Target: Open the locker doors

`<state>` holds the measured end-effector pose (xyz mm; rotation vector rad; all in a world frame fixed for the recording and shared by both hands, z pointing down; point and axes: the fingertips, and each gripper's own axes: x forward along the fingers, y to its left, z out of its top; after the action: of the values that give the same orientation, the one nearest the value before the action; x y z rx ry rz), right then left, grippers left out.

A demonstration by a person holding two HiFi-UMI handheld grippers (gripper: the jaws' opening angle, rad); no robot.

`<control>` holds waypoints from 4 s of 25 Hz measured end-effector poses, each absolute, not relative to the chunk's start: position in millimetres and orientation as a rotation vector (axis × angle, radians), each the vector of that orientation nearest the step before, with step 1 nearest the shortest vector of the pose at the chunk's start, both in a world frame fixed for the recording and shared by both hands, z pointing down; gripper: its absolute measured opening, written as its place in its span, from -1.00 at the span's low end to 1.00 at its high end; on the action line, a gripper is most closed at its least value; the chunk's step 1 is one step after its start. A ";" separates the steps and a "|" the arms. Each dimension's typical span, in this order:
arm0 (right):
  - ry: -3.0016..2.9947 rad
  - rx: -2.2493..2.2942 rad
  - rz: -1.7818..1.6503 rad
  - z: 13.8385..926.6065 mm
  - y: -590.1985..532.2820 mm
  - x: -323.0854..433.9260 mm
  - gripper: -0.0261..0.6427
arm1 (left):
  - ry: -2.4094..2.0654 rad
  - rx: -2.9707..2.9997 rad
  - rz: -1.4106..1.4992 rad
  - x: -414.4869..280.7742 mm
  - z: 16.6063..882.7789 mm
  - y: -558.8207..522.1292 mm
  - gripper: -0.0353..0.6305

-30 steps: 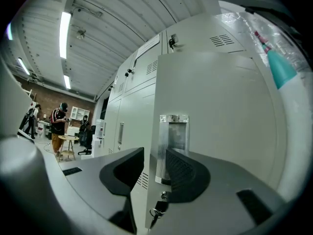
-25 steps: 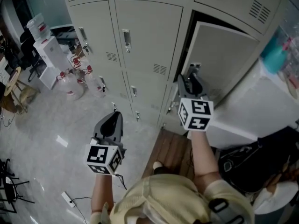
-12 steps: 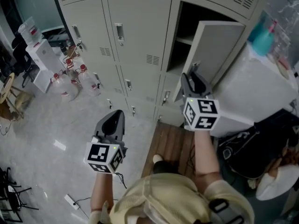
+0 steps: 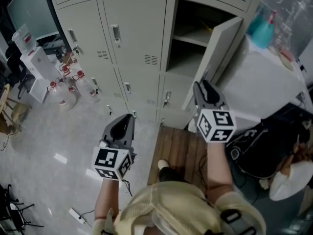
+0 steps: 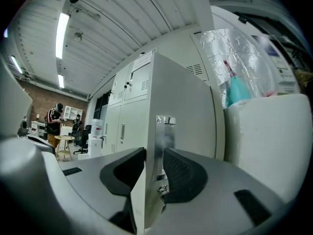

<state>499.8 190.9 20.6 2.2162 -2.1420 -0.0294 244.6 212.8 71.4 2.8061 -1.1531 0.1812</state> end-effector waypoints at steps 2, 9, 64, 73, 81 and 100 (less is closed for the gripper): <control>-2.119 2.236 -0.039 20.5 203.5 505.7 -0.57 | -1.129 2.814 0.182 249.4 72.6 215.5 -0.88; -2.003 2.337 -0.057 22.5 246.1 532.7 -0.57 | -1.044 2.834 0.183 265.3 78.7 223.6 -0.88; -2.206 2.074 0.059 64.3 223.3 403.8 -0.58 | -1.298 2.642 0.173 161.2 99.4 213.5 -0.88; -2.263 1.974 0.122 86.9 218.1 344.6 -0.58 | -1.391 2.574 0.182 100.7 111.8 222.3 -0.88; -2.298 1.929 0.147 108.5 192.9 317.5 -0.58 | -1.450 2.521 0.199 63.4 130.2 202.2 -0.88; -2.424 1.741 0.120 236.6 17.9 273.4 -0.58 | -1.543 2.486 0.116 26.4 252.3 7.4 -0.88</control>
<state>273.4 17.9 236.6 1.7412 -2.4237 0.1205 26.4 7.4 252.3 2.4860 -1.5434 0.1156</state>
